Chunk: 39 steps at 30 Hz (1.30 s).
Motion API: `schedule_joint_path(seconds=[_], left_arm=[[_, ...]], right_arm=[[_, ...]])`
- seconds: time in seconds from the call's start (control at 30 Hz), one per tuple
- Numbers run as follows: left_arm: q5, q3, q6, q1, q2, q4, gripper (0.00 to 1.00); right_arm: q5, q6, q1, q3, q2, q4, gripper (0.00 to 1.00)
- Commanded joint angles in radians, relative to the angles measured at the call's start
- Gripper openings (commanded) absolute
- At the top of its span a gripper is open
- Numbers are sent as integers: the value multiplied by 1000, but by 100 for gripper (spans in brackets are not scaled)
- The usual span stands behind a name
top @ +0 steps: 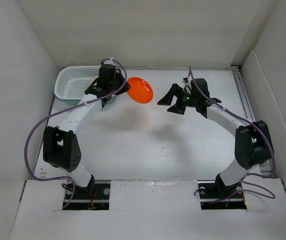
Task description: Place the plates into the plastic bin on the countertop
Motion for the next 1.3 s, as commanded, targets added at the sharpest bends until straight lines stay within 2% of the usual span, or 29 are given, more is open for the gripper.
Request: schedule_joint_path(seconds=[0.0,0.17,0.3,0.47,0.63,0.7,0.77,0.8,0.83,1.0,1.03,1.07,1.27], left_arm=[[-124,85,-75,75,-65,7,0],[-159,96,-166,269,-6,44,0],[-96,128,-214,403,82,102,0],[-44,261,-195,468,285,104,0],[-23,376,-162,486,404,61,0],[-13,377,-162,486,413,61,2],[-13,377,-162,486,413,61,10],[-13,377,-162,486,413,61,17],[-13,387,-162,486,413,50,36],[28,378,-162,475,364,50,70],[28,378,-162,475,346,32,81],[5,404,-146,462,325,10,99],[0,542,-111,437,355,-214,100]], right_arm=[[25,-42,-22,-56,-9,48,100],[16,-76,-13,-163,-20,58,100],[16,-74,-4,-275,-90,104,100],[-15,-74,8,-326,-201,113,100],[-15,-106,-13,-354,-311,41,100],[-1,-137,-25,-342,-359,1,100],[11,-154,-38,-329,-396,-54,100],[11,-175,-50,-313,-406,-74,100],[11,-186,-50,-302,-416,-96,100],[54,-240,-70,-231,-494,-227,100],[54,-240,-70,-231,-506,-241,100],[66,-251,-70,-216,-531,-272,100],[143,-271,-61,-153,-617,-369,100]])
